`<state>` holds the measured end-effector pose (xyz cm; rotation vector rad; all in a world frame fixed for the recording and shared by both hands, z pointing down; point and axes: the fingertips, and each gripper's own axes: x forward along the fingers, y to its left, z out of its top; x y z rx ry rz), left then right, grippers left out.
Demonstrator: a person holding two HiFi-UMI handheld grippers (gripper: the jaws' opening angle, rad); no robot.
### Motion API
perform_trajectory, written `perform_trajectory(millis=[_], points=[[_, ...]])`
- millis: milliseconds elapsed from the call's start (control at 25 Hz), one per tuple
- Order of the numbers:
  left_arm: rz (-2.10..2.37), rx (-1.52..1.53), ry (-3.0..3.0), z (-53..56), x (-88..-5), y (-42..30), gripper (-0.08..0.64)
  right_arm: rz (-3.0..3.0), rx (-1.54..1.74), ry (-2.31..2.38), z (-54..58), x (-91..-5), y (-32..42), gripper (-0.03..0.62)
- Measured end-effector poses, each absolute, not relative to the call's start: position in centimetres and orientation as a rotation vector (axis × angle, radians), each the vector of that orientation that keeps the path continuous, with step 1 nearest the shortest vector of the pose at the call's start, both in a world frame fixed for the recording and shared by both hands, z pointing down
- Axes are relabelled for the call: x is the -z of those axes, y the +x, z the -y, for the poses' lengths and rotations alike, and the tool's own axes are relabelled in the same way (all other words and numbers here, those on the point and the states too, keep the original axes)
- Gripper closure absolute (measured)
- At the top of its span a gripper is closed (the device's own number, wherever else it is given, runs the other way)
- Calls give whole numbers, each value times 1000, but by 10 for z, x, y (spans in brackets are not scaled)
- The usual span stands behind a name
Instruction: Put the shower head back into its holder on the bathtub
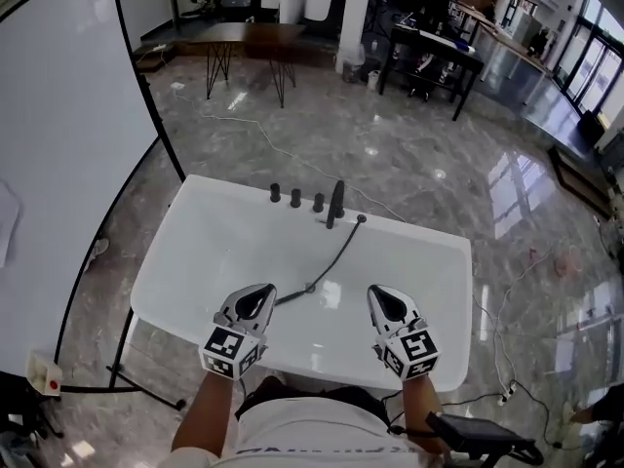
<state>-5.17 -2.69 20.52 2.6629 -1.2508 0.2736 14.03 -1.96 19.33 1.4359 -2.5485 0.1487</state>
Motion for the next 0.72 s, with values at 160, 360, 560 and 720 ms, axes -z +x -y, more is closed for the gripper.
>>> perform_trajectory(millis=[160, 360, 560, 720], points=[[1201, -270, 2684, 51, -210, -76, 541, 2491, -172, 1437, 22, -201, 113, 580], [1205, -260, 2653, 65, -220, -92, 541, 2456, -208, 1441, 25, -211, 106, 580], [1228, -323, 2582, 68, -268, -91, 541, 2441, -240, 1338, 44, -261, 113, 580], [1272, -382, 2498, 85, -330, -94, 541, 2438, -311, 1229, 71, -328, 116, 580]])
